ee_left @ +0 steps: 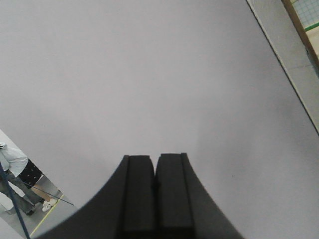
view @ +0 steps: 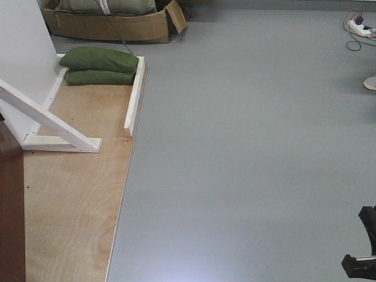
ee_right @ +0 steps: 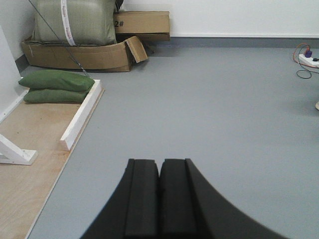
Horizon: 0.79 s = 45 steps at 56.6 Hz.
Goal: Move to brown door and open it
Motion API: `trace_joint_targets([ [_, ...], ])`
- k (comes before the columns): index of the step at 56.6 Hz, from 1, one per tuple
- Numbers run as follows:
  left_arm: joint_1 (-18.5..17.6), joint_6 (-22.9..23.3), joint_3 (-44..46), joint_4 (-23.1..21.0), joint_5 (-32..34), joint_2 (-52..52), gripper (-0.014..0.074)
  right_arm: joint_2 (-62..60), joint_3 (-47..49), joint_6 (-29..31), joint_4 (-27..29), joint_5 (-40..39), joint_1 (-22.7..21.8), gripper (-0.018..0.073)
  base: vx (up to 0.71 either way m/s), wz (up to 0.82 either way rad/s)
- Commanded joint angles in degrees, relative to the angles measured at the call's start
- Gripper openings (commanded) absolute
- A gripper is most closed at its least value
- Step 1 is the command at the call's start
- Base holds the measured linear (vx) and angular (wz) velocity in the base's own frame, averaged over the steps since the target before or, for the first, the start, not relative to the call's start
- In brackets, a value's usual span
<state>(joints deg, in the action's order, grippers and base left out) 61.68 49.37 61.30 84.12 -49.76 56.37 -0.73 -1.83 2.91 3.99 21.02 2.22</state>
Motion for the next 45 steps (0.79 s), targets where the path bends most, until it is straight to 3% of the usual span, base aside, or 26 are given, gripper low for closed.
trace_joint_targets([
  [1,0.3,4.4,1.5,3.3,0.9,0.1,0.0036,-0.3,-0.2,0.4,-0.2,-4.4,0.0,0.0000,0.00,0.00],
  [6,0.3,13.2,1.5,3.2,0.9,0.3,0.0036,-0.3,-0.2,0.4,-0.2,-4.4,0.0,0.0000,0.00,0.00],
  [13,0.3,29.1,1.5,3.2,0.9,0.3,0.0036,-0.3,-0.2,0.4,-0.2,-4.4,0.0,0.0000,0.00,0.00],
  [19,0.3,36.2,1.5,3.2,1.2,0.3,0.0036,-0.3,-0.2,0.4,-0.2,-4.4,0.0,0.0000,0.00,0.00],
  [29,0.3,40.3,1.5,3.5,1.8,0.8,0.0036,-0.3,-0.2,0.4,-0.2,-4.4,0.0,0.0000,0.00,0.00],
  [45,0.3,40.5,2.7,3.4,3.9,2.7,0.0036,-0.3,-0.2,0.4,-0.2,-4.4,0.0,0.0000,0.00,0.00],
])
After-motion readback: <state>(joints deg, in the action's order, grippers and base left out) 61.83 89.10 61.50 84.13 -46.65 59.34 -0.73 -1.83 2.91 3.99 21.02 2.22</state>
